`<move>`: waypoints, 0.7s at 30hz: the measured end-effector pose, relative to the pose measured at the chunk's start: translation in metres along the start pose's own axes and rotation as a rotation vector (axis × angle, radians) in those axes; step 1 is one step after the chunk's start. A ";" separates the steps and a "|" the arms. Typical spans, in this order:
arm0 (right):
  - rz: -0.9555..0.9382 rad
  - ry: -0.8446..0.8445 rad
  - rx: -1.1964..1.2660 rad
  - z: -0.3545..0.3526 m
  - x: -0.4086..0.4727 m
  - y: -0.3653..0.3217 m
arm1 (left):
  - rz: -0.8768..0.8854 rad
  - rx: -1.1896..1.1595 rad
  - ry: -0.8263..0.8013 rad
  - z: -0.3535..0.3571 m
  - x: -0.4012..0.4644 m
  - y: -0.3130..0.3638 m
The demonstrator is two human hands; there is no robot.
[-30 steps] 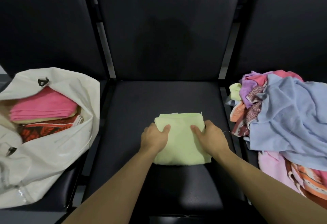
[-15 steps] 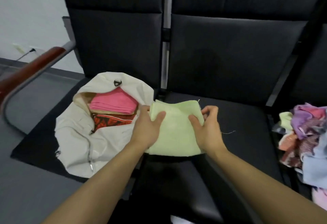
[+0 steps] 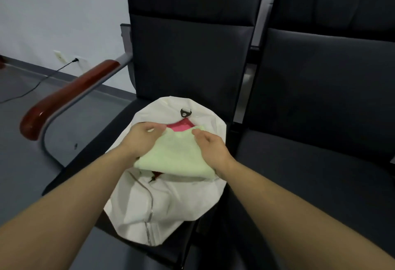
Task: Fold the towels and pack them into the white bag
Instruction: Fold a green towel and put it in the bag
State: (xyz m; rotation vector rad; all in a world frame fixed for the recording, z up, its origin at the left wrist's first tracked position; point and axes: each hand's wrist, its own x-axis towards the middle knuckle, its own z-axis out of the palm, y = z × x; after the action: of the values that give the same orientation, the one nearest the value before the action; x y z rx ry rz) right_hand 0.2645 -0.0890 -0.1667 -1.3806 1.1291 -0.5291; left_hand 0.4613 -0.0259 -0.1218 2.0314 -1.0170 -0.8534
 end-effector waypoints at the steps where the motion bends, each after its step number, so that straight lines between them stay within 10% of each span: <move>1: 0.061 -0.002 0.030 0.001 0.008 -0.001 | -0.065 -0.028 -0.018 -0.002 0.006 0.002; 11: 0.298 0.106 0.173 0.007 0.055 0.006 | -0.476 -0.244 -0.131 0.006 0.066 0.000; 21: 0.056 0.233 0.149 0.004 0.078 -0.040 | 0.036 -0.152 0.086 0.023 0.089 0.041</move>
State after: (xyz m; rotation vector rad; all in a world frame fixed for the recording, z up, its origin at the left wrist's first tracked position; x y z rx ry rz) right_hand 0.3128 -0.1609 -0.1547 -1.1765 1.2841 -0.7329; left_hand 0.4700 -0.1259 -0.1227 1.8993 -0.9107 -0.7935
